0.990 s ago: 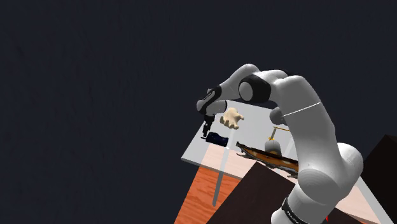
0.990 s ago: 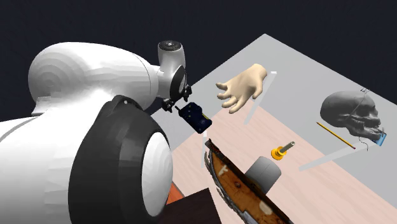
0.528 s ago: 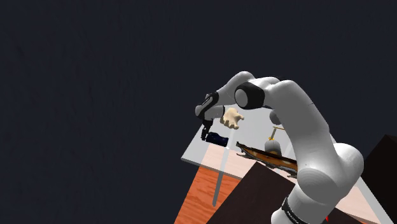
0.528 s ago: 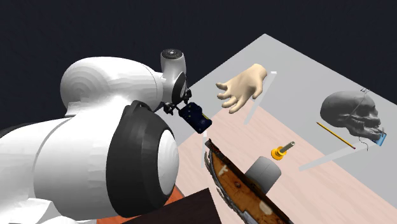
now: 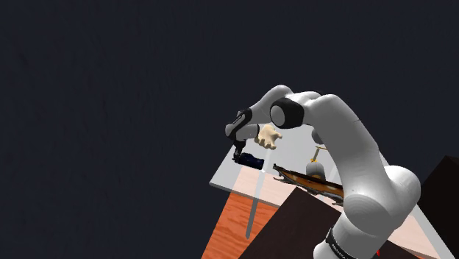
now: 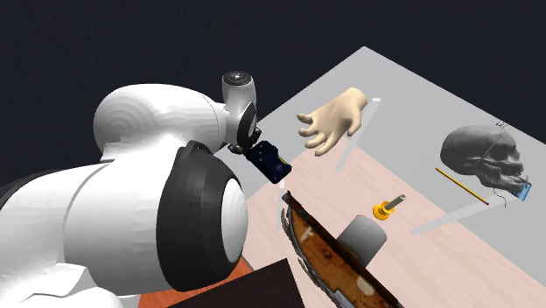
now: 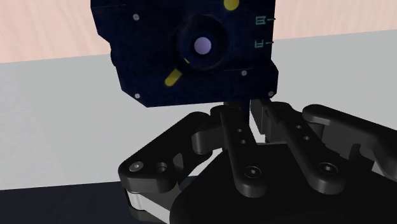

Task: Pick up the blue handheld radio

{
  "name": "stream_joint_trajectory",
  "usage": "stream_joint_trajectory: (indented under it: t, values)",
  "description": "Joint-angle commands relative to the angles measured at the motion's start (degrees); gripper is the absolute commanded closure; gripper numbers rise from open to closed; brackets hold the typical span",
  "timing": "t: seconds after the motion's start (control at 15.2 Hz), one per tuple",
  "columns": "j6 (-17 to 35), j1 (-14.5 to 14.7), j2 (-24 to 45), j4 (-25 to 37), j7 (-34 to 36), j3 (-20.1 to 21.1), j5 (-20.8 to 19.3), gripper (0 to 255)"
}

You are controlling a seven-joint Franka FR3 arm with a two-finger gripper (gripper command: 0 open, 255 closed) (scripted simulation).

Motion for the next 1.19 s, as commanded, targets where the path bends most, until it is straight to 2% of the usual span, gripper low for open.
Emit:
stream_joint_trajectory:
  t: [0.0, 0.26, 1.12]
  values:
    - [0.0, 0.0, 0.0, 0.0, 0.0, 0.0, 0.0, 255]
    - [0.0, 0.0, -0.1, -0.1, 0.0, 0.0, 0.0, 255]
    - [-4.8, 1.0, -8.2, -3.5, 0.7, -1.4, -1.2, 255]
